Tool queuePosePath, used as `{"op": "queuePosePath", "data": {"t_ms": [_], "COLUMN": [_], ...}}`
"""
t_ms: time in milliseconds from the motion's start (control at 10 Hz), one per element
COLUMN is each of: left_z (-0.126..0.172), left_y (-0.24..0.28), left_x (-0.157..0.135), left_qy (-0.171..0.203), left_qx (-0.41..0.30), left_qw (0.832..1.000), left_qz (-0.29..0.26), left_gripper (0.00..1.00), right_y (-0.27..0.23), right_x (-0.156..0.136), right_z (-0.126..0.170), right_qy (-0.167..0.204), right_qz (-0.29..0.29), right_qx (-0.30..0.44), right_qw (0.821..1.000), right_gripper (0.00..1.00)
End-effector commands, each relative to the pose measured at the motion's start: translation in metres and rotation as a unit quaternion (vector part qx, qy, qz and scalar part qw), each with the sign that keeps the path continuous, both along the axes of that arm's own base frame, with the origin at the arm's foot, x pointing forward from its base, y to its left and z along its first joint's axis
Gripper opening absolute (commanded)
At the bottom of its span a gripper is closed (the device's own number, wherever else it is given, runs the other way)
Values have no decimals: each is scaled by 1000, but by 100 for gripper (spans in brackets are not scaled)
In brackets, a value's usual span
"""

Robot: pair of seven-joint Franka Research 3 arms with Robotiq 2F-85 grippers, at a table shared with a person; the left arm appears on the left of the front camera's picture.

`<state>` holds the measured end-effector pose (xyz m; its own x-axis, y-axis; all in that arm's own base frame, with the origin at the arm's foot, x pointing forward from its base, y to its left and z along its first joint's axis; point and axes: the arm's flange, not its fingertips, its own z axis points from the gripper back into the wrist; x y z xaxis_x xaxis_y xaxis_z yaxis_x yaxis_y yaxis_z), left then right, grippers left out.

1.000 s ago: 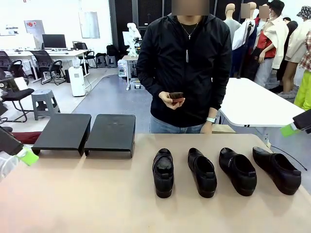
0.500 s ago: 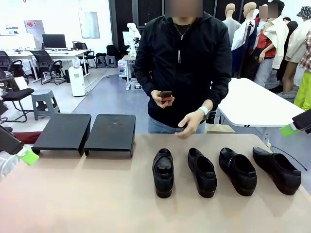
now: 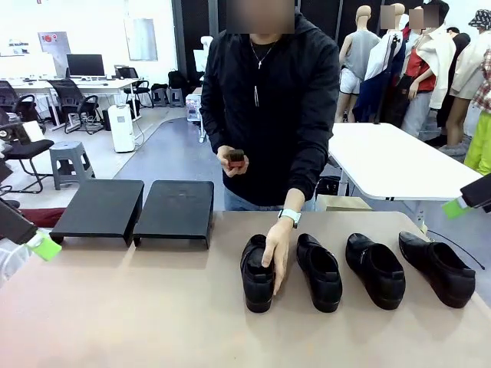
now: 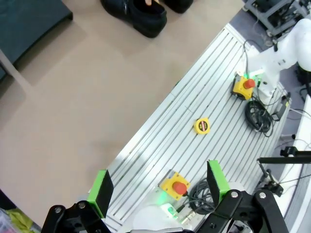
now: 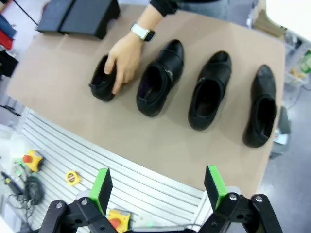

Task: Organize the shoes by placing them on the stand.
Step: Pick up one Shoe and place it in the middle of the table.

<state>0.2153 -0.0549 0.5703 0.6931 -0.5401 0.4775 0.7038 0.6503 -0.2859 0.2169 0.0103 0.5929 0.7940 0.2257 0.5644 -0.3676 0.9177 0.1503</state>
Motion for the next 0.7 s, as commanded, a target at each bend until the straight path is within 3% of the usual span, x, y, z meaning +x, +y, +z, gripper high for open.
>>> {"op": "queuePosePath", "data": {"t_ms": [0,200,400,600], "left_z": [2,2,2,2], "left_y": [0,0,0,0], "left_x": [3,3,3,3], "left_qy": [-6,-6,-6,-6], "left_qx": [-8,-8,-8,-8], "left_qw": [1000,1000,1000,1000], "left_qz": [-7,-7,-7,-7], "left_gripper": [100,100,100,100], "right_y": [16,20,19,17], "right_x": [34,68,97,94], "right_z": [-17,-52,-87,-80], "right_qy": [37,94,148,135], "right_qz": [-24,-58,-82,-82], "right_qx": [-71,-143,-158,-125], "right_qw": [997,984,973,980], "right_gripper": [100,100,100,100]}}
